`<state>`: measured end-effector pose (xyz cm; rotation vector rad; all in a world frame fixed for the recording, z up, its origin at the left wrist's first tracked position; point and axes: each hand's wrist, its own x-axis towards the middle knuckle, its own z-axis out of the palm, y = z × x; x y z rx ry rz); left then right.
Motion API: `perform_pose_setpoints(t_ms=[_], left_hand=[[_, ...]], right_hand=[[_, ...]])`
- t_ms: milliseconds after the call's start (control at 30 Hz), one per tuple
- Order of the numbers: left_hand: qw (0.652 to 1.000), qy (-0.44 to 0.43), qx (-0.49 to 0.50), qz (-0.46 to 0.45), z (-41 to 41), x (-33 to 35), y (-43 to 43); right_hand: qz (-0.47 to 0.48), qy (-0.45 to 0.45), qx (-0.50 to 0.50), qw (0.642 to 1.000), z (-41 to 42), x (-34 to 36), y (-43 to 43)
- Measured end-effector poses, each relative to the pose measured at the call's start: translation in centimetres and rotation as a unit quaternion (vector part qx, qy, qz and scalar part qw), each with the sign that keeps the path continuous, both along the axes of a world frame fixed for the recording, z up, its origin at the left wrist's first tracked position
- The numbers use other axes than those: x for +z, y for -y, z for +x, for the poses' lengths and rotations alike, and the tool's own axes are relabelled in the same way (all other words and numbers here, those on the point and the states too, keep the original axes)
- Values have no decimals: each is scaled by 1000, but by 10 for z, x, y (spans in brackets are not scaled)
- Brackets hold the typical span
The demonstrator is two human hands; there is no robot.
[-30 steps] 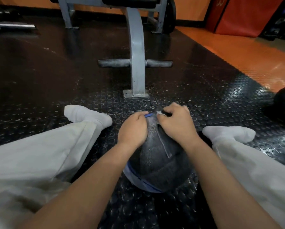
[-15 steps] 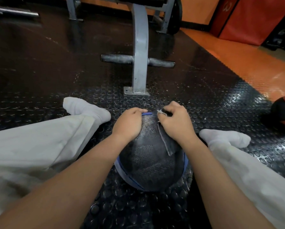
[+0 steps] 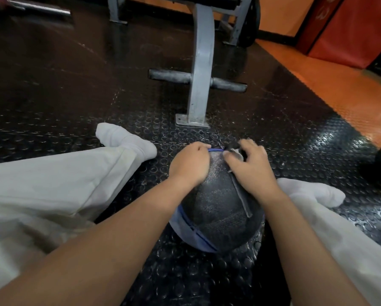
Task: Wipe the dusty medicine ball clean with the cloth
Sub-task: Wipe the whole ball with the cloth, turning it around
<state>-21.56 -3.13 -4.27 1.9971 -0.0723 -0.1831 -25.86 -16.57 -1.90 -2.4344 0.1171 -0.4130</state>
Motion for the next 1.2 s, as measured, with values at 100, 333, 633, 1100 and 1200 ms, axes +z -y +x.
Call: perform_pose_setpoints(t_ms=[100,333,633,1100,1200], left_hand=[[1000,-12,-22,13,3,4,6],[991,-24,-124,-53,11,5,7],[991,-1,-93,-92,16,-16,6],[994,-14,-57,-89,16,-12,10],[990,-17,-52,-128,19,-13,10]], right_hand=[[-93,58,51,993,-21,-1,-12],[-225,95,222,944,-35,-3,-14],[-132,82,14,988,-23,-1,-8],[-76,-17,-23,997,5,4,7],[-222,57,34,973,-28,-1,-23]])
